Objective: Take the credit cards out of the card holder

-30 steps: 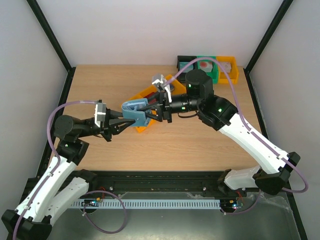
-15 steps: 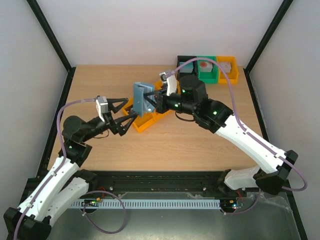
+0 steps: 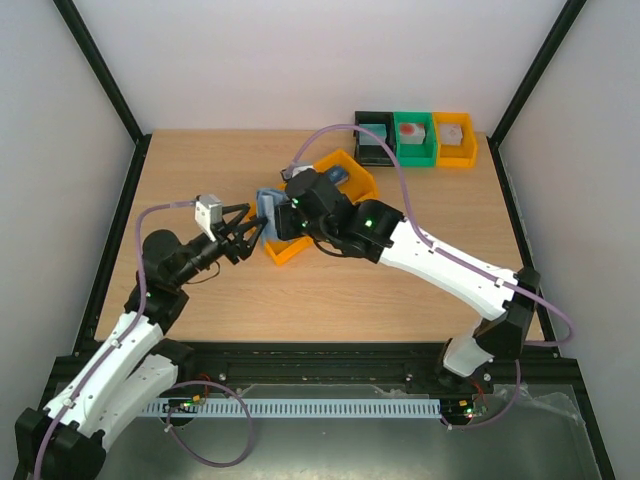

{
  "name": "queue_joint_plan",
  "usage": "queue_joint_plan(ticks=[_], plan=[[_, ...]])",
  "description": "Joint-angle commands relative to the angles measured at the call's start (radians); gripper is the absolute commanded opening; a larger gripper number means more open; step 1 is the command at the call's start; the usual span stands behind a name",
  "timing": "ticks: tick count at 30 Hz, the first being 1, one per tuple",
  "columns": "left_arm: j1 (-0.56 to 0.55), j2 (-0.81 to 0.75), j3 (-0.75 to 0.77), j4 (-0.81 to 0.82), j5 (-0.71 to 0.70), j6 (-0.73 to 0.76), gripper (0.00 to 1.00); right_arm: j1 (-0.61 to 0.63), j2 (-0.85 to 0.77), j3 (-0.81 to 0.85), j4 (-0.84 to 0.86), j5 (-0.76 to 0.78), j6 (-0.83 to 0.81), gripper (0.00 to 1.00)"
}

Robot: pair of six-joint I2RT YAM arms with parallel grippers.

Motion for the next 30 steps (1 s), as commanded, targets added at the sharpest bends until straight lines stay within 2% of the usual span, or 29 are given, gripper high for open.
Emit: queue_joint_plan(ticks=[1,5,8,13,19,20,23,26,30], plan=[[0.0,-0.007,-0.016,-0.029,-0.062,0.006,0.55,-0.001,-0.109,-0.054,0.137,-0.119,-0.045,0.02],[0.019,-0.015,-0.019,-0.036,-0.034,-0.009,0.38,-0.004,-0.184,-0.141,0.201,-0.221,-0.081,0.02],[0.05,-0.017,-0.013,-0.031,0.018,-0.053,0.34,-0.013,-0.226,-0.173,0.215,-0.3,-0.109,0.02],[0.068,-0.025,-0.003,0.01,0.179,-0.082,0.47,-0.059,-0.281,-0.224,0.264,-0.468,-0.144,0.02],[0.144,-0.093,0.009,-0.001,0.304,-0.118,0.45,-0.157,-0.307,-0.274,0.361,-0.715,-0.193,0.02],[0.158,-0.101,0.01,0.002,0.325,-0.122,0.49,-0.161,-0.301,-0.268,0.355,-0.738,-0.208,0.02],[0.187,-0.117,0.025,-0.02,0.361,-0.114,0.72,-0.176,-0.284,-0.239,0.336,-0.786,-0.249,0.02],[0.207,-0.139,0.036,-0.043,0.396,-0.096,0.78,-0.212,-0.281,-0.229,0.322,-0.816,-0.284,0.02],[0.251,-0.162,0.044,-0.061,0.397,-0.12,0.78,-0.272,-0.266,-0.208,0.304,-0.897,-0.305,0.02]])
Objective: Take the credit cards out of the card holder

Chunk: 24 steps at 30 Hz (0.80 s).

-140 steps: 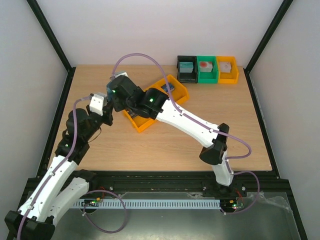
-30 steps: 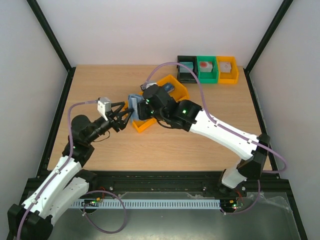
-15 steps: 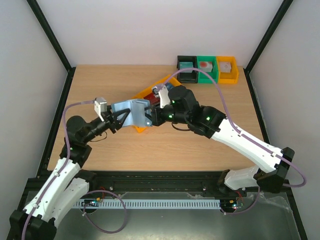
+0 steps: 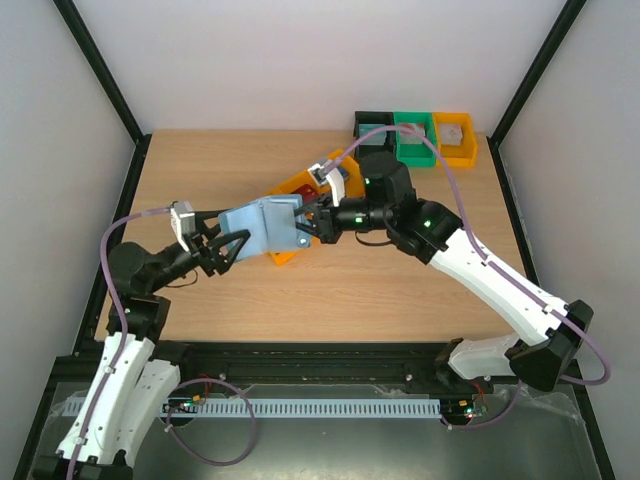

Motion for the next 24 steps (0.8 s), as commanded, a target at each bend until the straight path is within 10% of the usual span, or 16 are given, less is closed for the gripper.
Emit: queue_joint_plan(ticks=[1,10,24], plan=[[0.057,-0.031,0.037,-0.028,0.04,-0.02,0.78,-0.06,0.015,0.073,0.02,-0.137,-0.064,0.02],[0.136,-0.043,0.019,-0.069,0.013,0.03,0.84,-0.094,0.094,0.131,-0.022,-0.238,-0.081,0.02],[-0.009,0.039,-0.007,0.053,0.026,0.021,0.39,-0.068,0.135,0.07,0.209,-0.331,0.065,0.02]])
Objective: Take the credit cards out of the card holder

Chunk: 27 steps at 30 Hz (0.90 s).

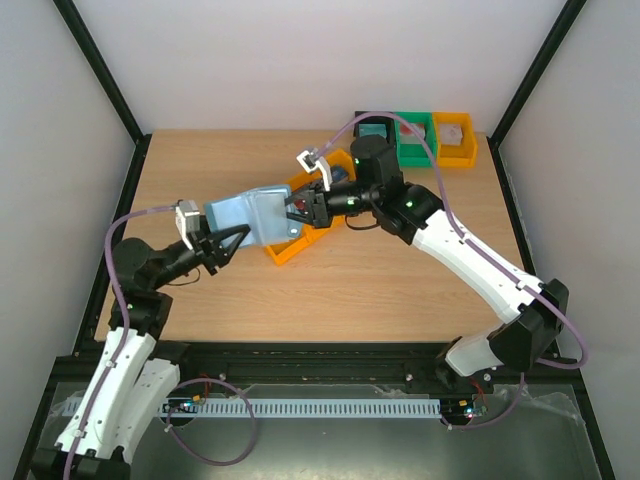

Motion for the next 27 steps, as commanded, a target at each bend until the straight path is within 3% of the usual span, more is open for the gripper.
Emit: queue_joint_plan(ticks=[1,3,4,7,10,12,21,27], plan=[[-0.041,0.026,-0.009,0.08,0.023,-0.011,0.28,0.02,0.0,-0.004,0.124,-0.059,0.04,0.02],[-0.044,0.029,-0.009,0.101,0.026,-0.026,0.06,0.02,0.007,0.001,0.118,-0.052,0.036,0.02],[-0.043,0.03,-0.008,0.104,0.025,-0.032,0.03,0.019,0.01,0.004,0.107,-0.051,0.026,0.02],[-0.043,0.027,-0.007,0.113,0.046,-0.035,0.02,0.019,0.012,0.031,0.028,-0.033,-0.047,0.04],[-0.041,0.02,-0.006,0.121,0.056,-0.038,0.02,0.015,0.003,0.066,-0.109,0.03,-0.157,0.32],[-0.036,0.018,-0.002,0.135,0.068,-0.041,0.02,0.003,-0.008,0.078,-0.161,0.071,-0.207,0.41],[-0.022,0.026,0.014,0.173,0.12,-0.023,0.02,-0.021,-0.047,0.038,-0.158,0.111,-0.236,0.46],[-0.023,0.029,0.017,0.162,0.119,-0.01,0.02,0.007,0.044,0.032,0.023,-0.032,-0.058,0.65]])
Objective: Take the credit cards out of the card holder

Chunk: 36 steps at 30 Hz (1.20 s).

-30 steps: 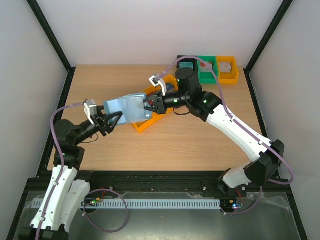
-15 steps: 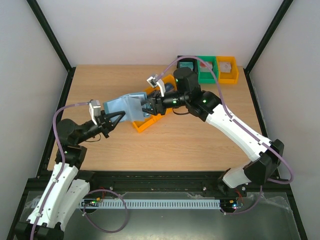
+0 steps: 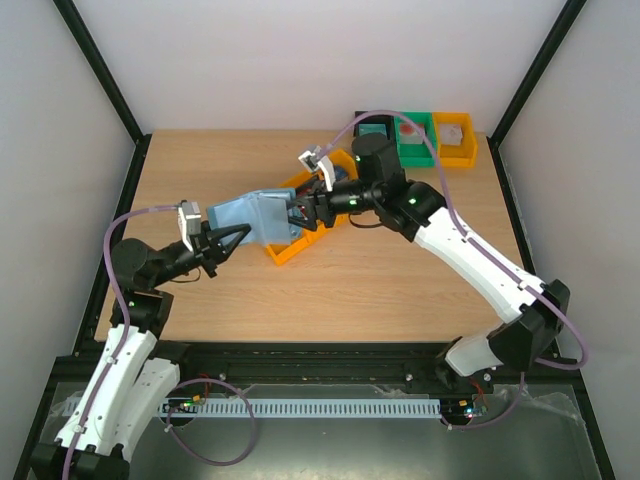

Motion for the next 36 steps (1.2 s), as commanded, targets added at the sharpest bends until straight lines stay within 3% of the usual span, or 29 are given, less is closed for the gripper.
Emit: queue_joint_plan(ticks=[1,3,7,13,14,18,20,21,23,25,29,32,36], plan=[[0.005,0.001,0.02,0.058,0.021,0.006,0.02,0.035,0.075,0.03,0.095,-0.086,0.073,0.66],[0.004,-0.001,0.024,0.055,0.017,0.005,0.02,0.058,0.097,0.071,0.049,-0.06,0.039,0.66],[0.004,-0.005,0.019,0.052,0.015,0.005,0.02,0.1,0.111,0.082,0.113,-0.051,0.074,0.66],[0.004,0.002,0.019,0.056,0.001,-0.004,0.02,0.12,0.097,0.045,0.218,0.069,0.17,0.54],[0.004,0.003,0.019,0.056,-0.004,-0.007,0.02,0.123,0.097,0.048,0.222,0.084,0.181,0.5],[0.004,0.007,0.015,0.043,-0.048,-0.017,0.03,0.13,0.11,0.085,0.176,0.162,0.193,0.17],[0.005,0.006,0.014,0.032,-0.079,-0.017,0.16,0.131,0.118,0.095,0.129,0.204,0.185,0.04],[0.005,0.005,0.015,0.024,-0.094,-0.013,0.3,0.131,0.121,0.117,0.108,0.223,0.177,0.02],[0.011,-0.001,0.016,0.006,-0.124,-0.003,0.57,0.131,0.126,0.143,0.068,0.27,0.169,0.02],[0.024,-0.007,0.016,-0.005,-0.148,0.004,0.73,0.133,0.134,0.168,0.018,0.349,0.166,0.02],[0.053,-0.012,0.02,-0.014,-0.214,0.001,0.87,0.189,0.174,0.26,-0.133,0.575,0.115,0.02],[0.06,-0.005,0.031,-0.047,-0.296,-0.009,0.9,0.26,0.23,0.352,-0.242,0.762,0.082,0.02],[0.056,-0.005,0.031,-0.033,-0.224,0.041,0.99,0.315,0.315,0.479,-0.351,0.926,0.086,0.02]])
